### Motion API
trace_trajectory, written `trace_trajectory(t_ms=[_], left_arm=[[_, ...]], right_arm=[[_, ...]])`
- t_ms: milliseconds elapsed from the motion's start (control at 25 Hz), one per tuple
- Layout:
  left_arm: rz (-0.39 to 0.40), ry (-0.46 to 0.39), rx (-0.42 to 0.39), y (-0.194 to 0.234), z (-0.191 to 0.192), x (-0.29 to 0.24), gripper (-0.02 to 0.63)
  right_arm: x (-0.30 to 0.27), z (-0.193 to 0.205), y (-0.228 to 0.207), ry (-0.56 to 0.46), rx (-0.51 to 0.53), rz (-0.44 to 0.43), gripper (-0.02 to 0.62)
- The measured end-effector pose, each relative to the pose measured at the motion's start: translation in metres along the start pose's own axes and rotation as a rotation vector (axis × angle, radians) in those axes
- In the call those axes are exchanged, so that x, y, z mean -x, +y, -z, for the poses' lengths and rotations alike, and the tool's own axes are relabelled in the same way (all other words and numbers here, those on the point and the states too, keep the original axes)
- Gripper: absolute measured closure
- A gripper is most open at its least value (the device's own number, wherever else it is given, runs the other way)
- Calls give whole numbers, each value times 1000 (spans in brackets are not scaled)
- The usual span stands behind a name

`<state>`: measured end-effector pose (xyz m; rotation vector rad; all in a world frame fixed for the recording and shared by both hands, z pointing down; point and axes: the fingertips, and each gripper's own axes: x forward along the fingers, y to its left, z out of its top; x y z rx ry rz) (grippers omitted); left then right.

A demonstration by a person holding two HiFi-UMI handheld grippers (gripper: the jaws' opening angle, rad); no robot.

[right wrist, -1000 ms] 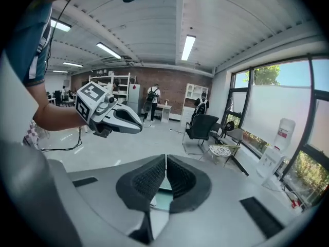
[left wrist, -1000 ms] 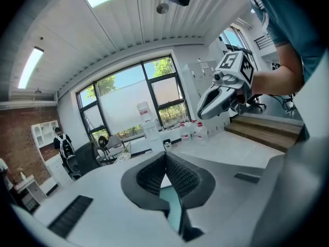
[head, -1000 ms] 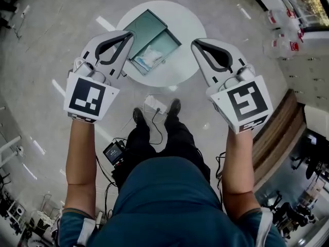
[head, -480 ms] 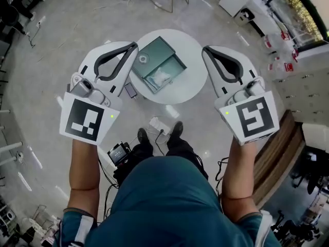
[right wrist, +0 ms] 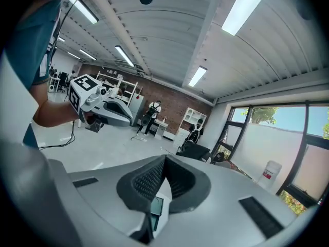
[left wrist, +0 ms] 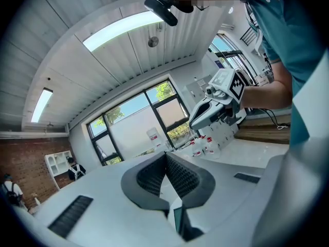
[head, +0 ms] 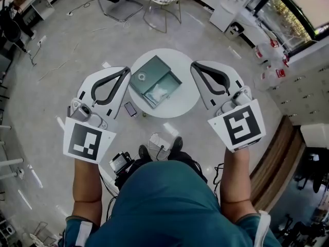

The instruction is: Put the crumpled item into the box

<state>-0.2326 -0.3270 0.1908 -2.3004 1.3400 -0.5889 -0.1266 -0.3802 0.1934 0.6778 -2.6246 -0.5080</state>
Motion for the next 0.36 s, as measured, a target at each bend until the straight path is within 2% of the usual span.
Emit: trace_trajectory(t_ms=[120,360], left_arm=[[-5,4,-1,-2,-16,3,588],[-10,12,5,-14,-24,9,588]], right_arm=[[15,-7,-6,-2,-1,2,558],[28,-4,-3,5,1,-11,558]])
